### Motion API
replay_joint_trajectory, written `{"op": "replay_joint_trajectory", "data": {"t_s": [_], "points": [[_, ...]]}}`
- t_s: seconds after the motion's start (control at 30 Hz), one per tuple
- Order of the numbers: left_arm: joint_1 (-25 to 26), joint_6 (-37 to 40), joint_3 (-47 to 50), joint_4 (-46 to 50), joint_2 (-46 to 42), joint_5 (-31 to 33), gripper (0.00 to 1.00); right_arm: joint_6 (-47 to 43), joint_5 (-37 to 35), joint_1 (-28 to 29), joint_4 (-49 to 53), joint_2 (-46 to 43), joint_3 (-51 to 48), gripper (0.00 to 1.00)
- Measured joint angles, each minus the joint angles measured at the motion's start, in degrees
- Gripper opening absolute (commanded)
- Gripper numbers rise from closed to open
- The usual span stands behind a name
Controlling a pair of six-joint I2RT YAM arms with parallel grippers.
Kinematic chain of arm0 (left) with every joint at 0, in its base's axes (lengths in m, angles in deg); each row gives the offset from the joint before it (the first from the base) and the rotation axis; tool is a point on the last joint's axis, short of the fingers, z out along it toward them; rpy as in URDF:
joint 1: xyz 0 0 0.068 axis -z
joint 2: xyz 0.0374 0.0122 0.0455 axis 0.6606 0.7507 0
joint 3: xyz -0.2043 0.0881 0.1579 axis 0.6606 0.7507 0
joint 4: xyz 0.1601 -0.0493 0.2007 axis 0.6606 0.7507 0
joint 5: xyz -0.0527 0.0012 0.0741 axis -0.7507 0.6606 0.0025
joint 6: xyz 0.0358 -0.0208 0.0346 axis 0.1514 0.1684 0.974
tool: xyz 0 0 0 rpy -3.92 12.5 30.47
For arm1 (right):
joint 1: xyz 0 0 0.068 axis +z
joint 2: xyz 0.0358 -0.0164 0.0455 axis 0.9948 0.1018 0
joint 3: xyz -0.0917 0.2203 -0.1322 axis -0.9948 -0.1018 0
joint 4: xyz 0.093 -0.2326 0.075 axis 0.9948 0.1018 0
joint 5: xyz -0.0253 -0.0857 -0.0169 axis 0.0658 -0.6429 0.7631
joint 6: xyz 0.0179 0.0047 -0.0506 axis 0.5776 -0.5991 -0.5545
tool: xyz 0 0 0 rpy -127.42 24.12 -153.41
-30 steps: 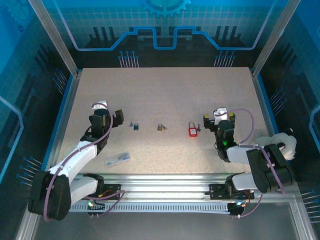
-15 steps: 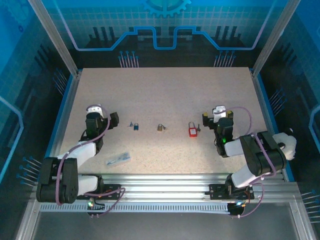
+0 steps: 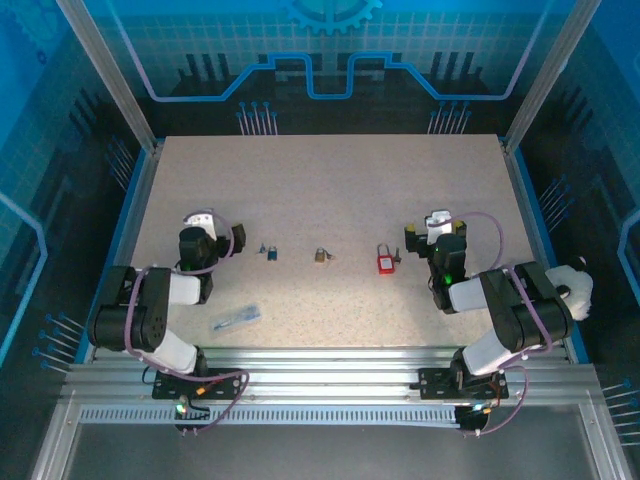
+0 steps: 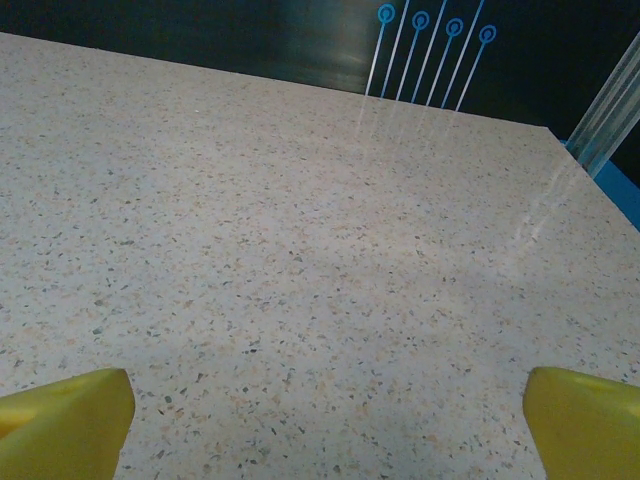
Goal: Lock with the key
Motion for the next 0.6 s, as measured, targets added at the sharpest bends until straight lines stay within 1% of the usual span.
{"op": "replay_joint_trajectory", "data": {"t_s": [0.23, 0.6], "points": [[0.74, 0.63, 0.00, -2.75, 0.00, 0.04, 0.99, 0.22, 0.24, -0.28, 1.33, 0.00, 0.55, 1.00], [0.74, 1.64, 0.00, -3.28, 0.00, 0.04, 0.99, 1.09, 1.11, -1.25, 3.50, 0.00, 1.73, 1.00]]}}
